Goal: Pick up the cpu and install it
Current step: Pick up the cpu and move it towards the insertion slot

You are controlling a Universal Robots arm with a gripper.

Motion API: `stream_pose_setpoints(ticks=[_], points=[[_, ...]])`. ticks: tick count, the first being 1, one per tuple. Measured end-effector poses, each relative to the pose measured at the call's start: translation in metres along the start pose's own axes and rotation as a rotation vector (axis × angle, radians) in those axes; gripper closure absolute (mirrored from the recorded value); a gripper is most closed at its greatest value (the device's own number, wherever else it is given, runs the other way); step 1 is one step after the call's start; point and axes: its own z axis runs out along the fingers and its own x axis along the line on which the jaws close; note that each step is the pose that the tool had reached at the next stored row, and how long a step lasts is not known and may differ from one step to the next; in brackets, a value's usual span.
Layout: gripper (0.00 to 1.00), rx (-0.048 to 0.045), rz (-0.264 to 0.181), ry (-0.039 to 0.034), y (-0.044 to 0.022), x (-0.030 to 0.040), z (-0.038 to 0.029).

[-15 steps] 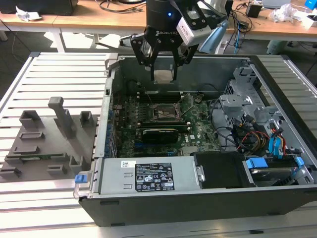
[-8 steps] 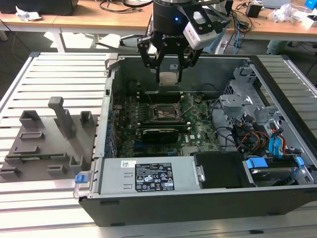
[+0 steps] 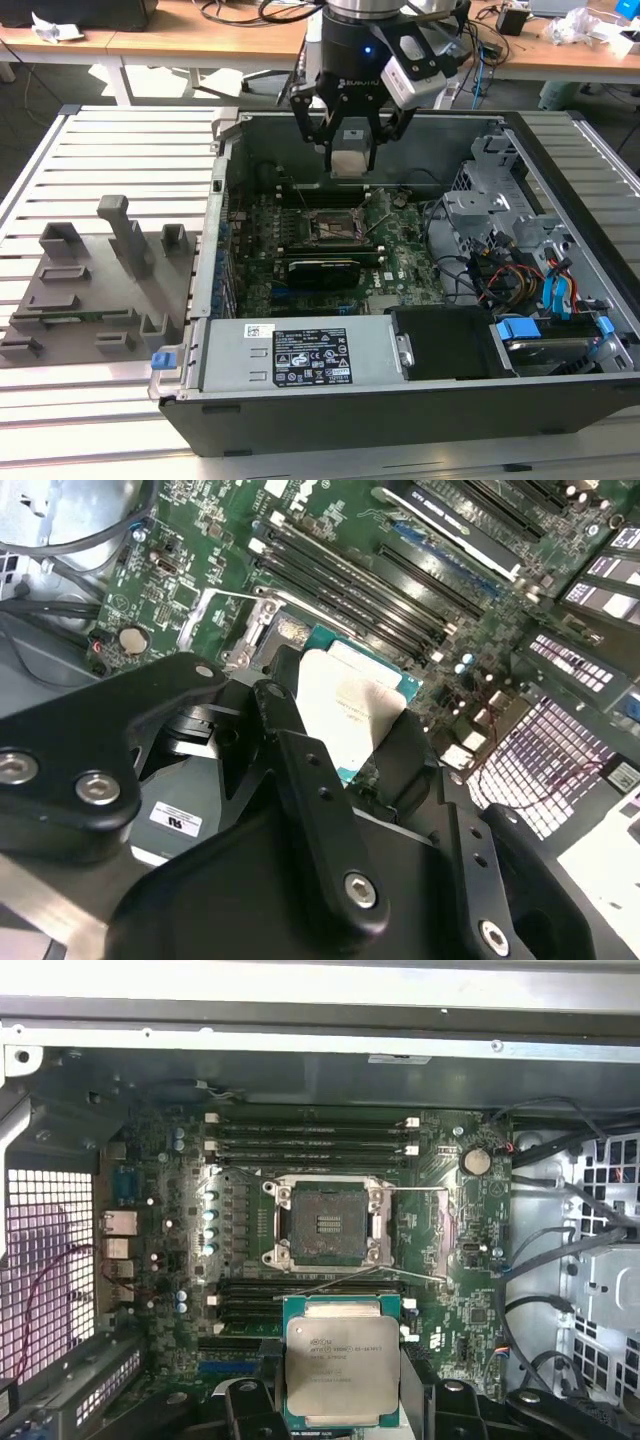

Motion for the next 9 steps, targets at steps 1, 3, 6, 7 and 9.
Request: stream_pose_setpoints(ticks=[1,3,6,7,9], points=[[0.46,0.0002,0.0,0.0,0.0006,-0.001,0.0011],[0.46,0.0003,0.0,0.0,0.0029,-0.0039,0.0055],[0.46,0.0004,0.0,0.0001,0.0084,-0.0061,0.0159],[0.46,0.0003,0.0,0.0,0.0096,-0.0063,0.0179],[0.46,0.0004,0.0,0.0,0.0125,-0.0063,0.0231]])
